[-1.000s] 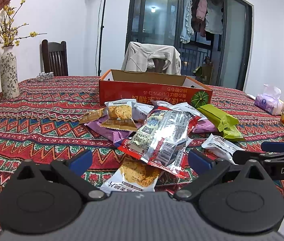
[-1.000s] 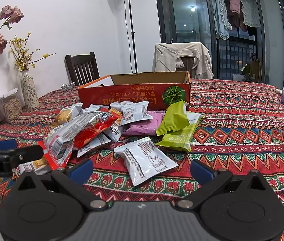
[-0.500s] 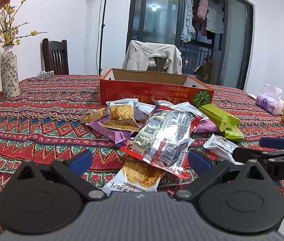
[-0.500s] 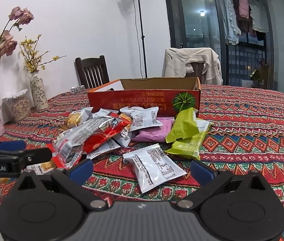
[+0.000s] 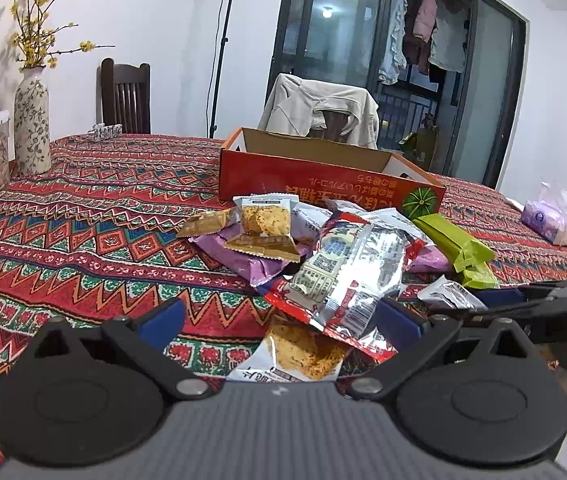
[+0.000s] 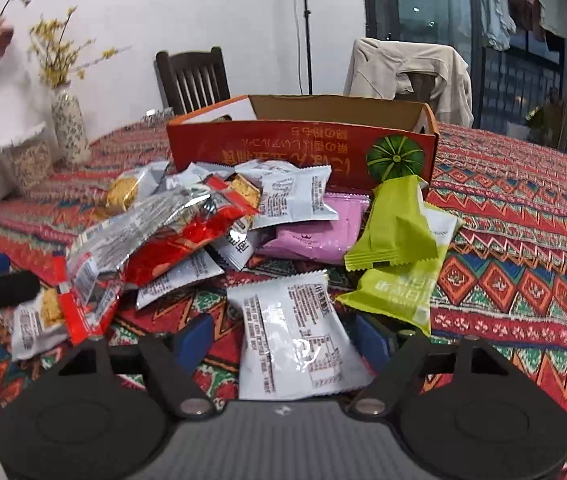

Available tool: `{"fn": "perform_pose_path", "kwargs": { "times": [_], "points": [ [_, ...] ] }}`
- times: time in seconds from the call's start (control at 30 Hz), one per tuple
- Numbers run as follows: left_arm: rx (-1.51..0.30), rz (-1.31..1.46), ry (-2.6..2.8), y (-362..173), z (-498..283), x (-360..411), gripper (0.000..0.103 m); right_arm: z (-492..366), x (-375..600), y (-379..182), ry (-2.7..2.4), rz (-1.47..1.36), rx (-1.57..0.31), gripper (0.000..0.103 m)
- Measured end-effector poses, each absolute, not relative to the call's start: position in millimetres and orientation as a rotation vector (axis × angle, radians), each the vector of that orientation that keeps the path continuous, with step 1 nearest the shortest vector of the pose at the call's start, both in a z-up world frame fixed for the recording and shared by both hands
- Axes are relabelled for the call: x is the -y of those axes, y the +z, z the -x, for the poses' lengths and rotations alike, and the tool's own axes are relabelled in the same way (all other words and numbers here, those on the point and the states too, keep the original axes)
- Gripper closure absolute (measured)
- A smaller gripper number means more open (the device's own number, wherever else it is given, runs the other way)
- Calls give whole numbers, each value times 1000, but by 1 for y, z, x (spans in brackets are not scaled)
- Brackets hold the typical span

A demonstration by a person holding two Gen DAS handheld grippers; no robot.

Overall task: Organize snacks
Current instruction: 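Grasp the white snack packet with the right tool while the left tool grasps silver bar packets, then carry both held packets over the cardboard box and open both tools to drop them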

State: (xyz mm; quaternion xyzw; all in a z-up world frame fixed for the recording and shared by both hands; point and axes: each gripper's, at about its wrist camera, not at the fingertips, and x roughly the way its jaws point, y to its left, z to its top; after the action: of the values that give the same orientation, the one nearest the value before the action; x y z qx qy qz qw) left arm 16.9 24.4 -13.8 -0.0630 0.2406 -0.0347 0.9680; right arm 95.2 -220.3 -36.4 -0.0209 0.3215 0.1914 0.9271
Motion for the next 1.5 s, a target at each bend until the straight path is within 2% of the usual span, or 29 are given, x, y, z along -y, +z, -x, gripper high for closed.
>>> {"fn": "perform_pose_path", "kwargs": {
  "times": [0.03, 0.13, 0.23, 0.53, 0.77, 1.0, 1.03, 1.1, 1.17, 1.23, 1.5],
  "points": [
    [-489, 135, -76, -13, -18, -25, 0, -95, 217, -37, 387, 60, -656, 29],
    [-494, 158, -90, -11, -21, -26, 0, -89, 215, -37, 404, 73, -630, 57],
    [-499, 157, -114, -9, -25, -23, 0, -83, 219, -38, 392, 47, -605, 63],
    [-530, 78, -112, 1, -52, 2, 0, -53, 236, -21, 311, 6, -429, 64],
    [-595, -45, -100, 0, -84, 37, 0, -54, 258, -24, 262, -53, -421, 64],
    [-650, -48, -84, -11, -104, 51, 0, -55, 260, -35, 282, -83, -426, 64],
    [-652, -51, -88, -12, -105, 52, 2, -56, 260, -36, 287, -84, -424, 64],
    [-656, -44, -90, -14, -106, 52, 12, -55, 260, -39, 292, -83, -424, 64],
    [-671, -22, -105, -15, -108, 51, 27, -56, 261, -41, 295, -84, -426, 64],
    [-675, 12, -104, -16, -108, 49, 33, -56, 262, -42, 295, -90, -427, 64],
    [-595, 34, -96, -7, -89, 42, 41, -51, 263, -41, 288, -94, -418, 64]
  ]
}}
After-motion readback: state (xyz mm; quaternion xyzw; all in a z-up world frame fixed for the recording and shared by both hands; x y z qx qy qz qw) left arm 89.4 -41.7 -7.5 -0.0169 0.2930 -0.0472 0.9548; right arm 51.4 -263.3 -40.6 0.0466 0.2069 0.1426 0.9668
